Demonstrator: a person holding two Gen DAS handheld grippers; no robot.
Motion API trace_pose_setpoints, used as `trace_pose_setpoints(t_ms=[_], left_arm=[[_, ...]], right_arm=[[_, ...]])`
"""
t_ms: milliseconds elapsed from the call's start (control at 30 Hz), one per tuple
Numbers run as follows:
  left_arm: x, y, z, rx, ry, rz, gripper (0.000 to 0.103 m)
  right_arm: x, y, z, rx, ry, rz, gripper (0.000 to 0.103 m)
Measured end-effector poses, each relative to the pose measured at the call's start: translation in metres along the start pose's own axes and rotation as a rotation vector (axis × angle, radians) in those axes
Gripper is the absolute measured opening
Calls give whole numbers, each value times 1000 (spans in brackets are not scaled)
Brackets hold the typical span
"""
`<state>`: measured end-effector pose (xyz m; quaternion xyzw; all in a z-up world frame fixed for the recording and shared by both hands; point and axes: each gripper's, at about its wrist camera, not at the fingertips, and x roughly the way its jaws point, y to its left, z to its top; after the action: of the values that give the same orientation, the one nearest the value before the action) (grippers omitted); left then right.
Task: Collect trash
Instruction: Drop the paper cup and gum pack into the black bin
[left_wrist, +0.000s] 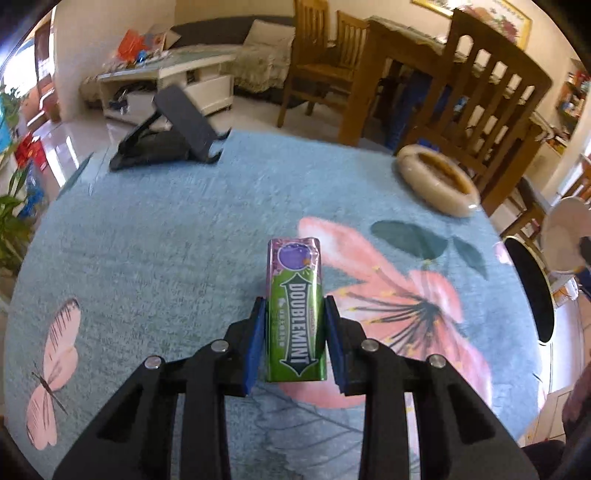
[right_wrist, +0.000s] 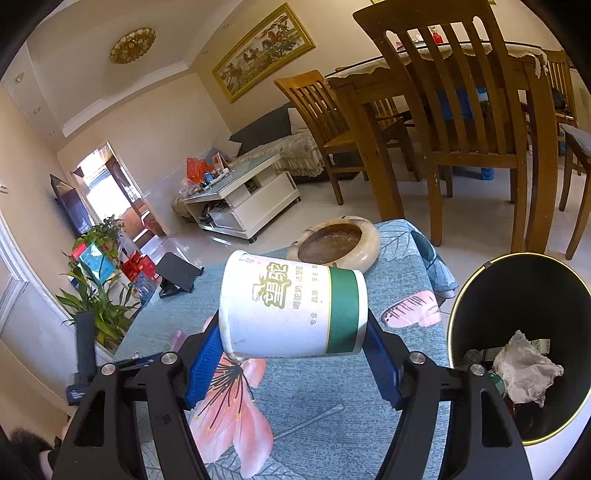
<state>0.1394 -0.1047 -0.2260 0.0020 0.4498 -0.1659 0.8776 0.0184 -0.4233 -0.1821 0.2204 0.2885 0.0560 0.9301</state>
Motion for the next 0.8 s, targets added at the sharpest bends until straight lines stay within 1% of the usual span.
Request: trace_pose_setpoints(t_ms=[133,333,433,467,533,633,700,800], left_arm=[[-10,-29,4,60,-24,-41,32],[-3,-92,-1,172,0,-84,32],[-1,-129,-3,242,0,-107,32],[-1,-142,-4,266,-2,-116,32],[-2,-164,-7,302,-3,-139,32],[-4,-196,-11,360,-6,-171,32],[-4,-211,-12,384,-5,-184,32],[-3,-235,-11,416,-8,-205,32]], right_arm=[[-9,-9,2,21,-10,-17,71],[-14,-23,0,32,12,-62,71],[-27,-37,2,22,4,-127,71],[-36,-45,5,26,-12,-159,71],[-52,-64,10,44,-27,-206,71],[-72,-96,15,68,-34,-306,71],[-83,-117,16,85,-39,-366,71],[-91,-141,17,120,-42,-407,71]])
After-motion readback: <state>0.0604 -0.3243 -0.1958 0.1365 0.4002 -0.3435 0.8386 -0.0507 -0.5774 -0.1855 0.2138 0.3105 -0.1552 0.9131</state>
